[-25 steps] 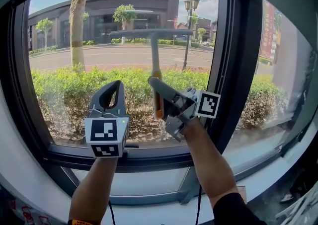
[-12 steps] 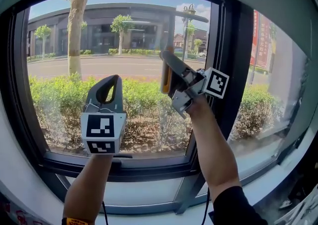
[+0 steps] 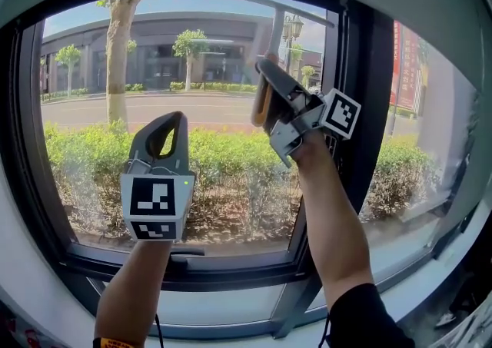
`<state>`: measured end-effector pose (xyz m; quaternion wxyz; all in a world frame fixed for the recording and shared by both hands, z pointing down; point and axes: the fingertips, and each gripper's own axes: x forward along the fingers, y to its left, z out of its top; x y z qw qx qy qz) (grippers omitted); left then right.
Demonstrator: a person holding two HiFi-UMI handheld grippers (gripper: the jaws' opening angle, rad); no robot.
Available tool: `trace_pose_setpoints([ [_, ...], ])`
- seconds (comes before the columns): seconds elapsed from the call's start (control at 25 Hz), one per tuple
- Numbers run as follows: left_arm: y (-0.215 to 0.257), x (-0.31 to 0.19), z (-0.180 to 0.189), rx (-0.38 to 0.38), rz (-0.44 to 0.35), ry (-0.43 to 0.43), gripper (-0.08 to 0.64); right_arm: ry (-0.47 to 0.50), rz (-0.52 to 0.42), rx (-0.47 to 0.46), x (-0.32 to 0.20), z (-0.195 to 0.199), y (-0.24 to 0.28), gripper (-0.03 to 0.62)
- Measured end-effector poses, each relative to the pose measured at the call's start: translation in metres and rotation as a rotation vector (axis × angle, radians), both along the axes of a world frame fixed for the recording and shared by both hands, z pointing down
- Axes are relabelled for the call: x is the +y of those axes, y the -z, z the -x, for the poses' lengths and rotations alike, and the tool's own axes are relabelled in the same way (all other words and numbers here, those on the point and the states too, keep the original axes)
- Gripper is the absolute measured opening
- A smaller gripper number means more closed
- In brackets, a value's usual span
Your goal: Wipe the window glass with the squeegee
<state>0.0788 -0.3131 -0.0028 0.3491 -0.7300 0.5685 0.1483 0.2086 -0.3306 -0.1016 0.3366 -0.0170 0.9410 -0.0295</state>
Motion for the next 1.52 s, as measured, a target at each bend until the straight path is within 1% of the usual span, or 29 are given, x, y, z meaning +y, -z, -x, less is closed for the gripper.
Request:
trace_pose_setpoints([
  [0.2,-0.006,-0.004,-0.006,-0.003,0.009,-0.015,0.012,-0.006,0.014,0.008,-0.003,0.003,-0.009,0.046],
  [0.52,-0.031,-0.011,-0.01,0.004,0.055,-0.051,0.012,0.007,0.058,-0.005,0.001,0.001,-0.039,0.045],
  [0.92,-0.07,-0.013,-0.007,0.012,0.131,-0.098,0.012,0.055,0.142,-0.016,0.021,0.015,-0.105,0.046],
  [1.08,-0.09,-0.013,-0.006,0.015,0.172,-0.11,0.012,0.074,0.193,-0.042,0.031,0.017,-0.141,0.046],
  [1.24,-0.11,-0.015,-0.006,0.01,0.212,-0.112,0.012,0.066,0.254,-0.069,0.027,0.011,-0.178,0.046],
  [1.36,-0.118,-0.018,-0.004,0.011,0.234,-0.106,0.012,0.059,0.295,-0.081,0.017,0.005,-0.194,0.046],
  [1.52,-0.125,-0.019,-0.001,0.011,0.25,-0.098,0.012,0.06,0.305,-0.088,0.014,0.001,-0.201,0.046],
])
